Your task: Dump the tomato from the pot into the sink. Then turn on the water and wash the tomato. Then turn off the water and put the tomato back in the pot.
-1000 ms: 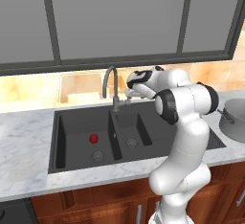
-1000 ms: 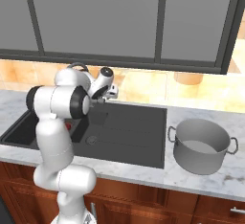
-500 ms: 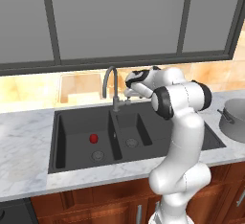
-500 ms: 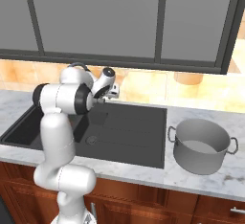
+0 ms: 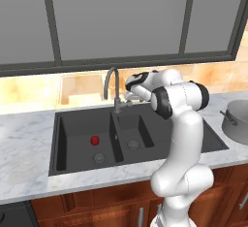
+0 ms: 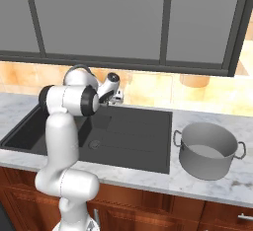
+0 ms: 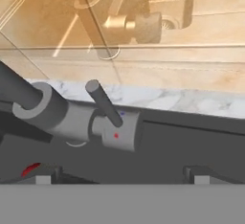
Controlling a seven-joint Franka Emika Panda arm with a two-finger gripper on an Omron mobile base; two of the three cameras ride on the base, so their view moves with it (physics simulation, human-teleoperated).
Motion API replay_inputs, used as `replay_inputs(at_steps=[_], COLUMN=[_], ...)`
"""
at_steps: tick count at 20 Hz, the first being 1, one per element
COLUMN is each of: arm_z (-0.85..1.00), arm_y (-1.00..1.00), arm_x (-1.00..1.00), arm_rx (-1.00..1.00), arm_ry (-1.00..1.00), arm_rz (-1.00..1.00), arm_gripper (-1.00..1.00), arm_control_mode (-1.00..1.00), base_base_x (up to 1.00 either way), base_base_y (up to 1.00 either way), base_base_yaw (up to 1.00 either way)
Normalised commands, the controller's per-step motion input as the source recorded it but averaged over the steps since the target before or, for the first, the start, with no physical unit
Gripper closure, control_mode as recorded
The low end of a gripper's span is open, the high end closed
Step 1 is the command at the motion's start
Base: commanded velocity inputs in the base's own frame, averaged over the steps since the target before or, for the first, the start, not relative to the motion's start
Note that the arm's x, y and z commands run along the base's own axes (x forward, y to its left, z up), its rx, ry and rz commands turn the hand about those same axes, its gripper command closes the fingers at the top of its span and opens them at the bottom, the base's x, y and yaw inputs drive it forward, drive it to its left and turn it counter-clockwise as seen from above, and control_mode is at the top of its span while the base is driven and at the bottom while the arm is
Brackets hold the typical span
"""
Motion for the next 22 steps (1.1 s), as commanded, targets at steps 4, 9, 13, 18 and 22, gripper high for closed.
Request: replay_inputs(at_steps=[4,9,13,18,22], arm_z=[-0.19,-0.09,-0.10,-0.09,-0.10], arm_y=[0.07,0.03,0.01,0.00,0.02], arm_x=[0.20,0.28,0.31,0.28,0.27], arm_rx=[0.00,0.00,0.00,0.00,0.00], arm_ry=[0.00,-0.01,0.00,0.00,-0.01], arm_rz=[0.00,0.00,0.00,0.00,0.00], arm_gripper=[-1.00,-1.00,-1.00,-1.00,-1.00], arm_control_mode=[-1.00,-1.00,-1.00,-1.00,-1.00], base_base_x=[0.00,0.00,0.00,0.00,0.00], base_base_y=[0.00,0.00,0.00,0.00,0.00], base_base_yaw=[0.00,0.00,0.00,0.00,0.00])
